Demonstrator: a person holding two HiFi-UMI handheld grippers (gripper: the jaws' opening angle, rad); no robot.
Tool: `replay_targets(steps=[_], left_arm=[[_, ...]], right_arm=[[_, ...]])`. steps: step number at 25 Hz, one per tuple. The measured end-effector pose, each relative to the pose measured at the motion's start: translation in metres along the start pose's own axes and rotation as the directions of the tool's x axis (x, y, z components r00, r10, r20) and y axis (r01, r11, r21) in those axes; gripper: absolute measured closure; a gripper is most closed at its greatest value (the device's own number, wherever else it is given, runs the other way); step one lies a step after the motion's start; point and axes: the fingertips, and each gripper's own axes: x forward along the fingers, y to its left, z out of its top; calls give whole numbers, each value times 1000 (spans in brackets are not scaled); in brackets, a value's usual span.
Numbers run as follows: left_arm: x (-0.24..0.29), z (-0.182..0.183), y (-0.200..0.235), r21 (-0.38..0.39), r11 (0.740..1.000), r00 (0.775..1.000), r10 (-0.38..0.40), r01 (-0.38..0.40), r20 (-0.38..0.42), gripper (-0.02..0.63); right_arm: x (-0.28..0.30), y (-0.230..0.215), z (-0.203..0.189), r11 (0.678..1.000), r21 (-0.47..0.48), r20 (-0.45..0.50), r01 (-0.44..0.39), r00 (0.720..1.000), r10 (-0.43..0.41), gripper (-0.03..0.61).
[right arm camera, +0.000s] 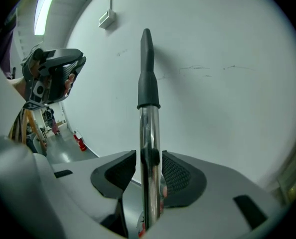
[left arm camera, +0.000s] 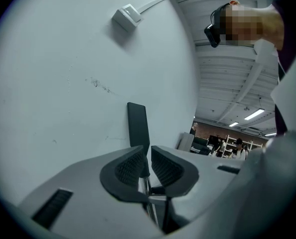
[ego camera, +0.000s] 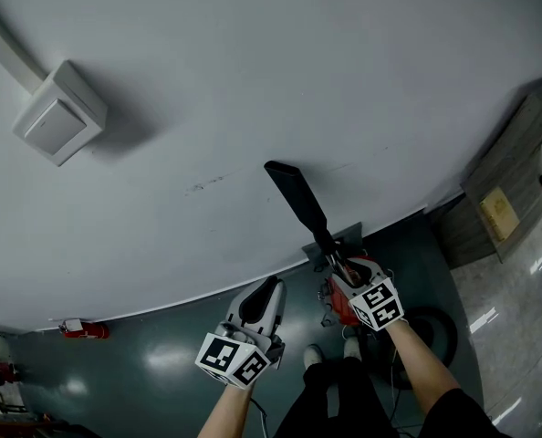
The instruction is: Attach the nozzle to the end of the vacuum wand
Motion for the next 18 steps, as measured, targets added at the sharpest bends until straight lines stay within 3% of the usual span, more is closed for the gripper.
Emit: replay_targets(steps=[7,12,18], left_arm=[[6,4,-23,0,999,999,-43,43,8,572],[6,8,-47,19,997,998,-68,68,0,584],[-1,17,-76,63,994,996,-89,89,-10,604]], right_arm=[[-58,5,36,986,160,137,34,989,-57,428],[-106,25,81,953,297,303,-56,952,-39,514],[-152,54,125,938,315,438,-142,899,-11,551]])
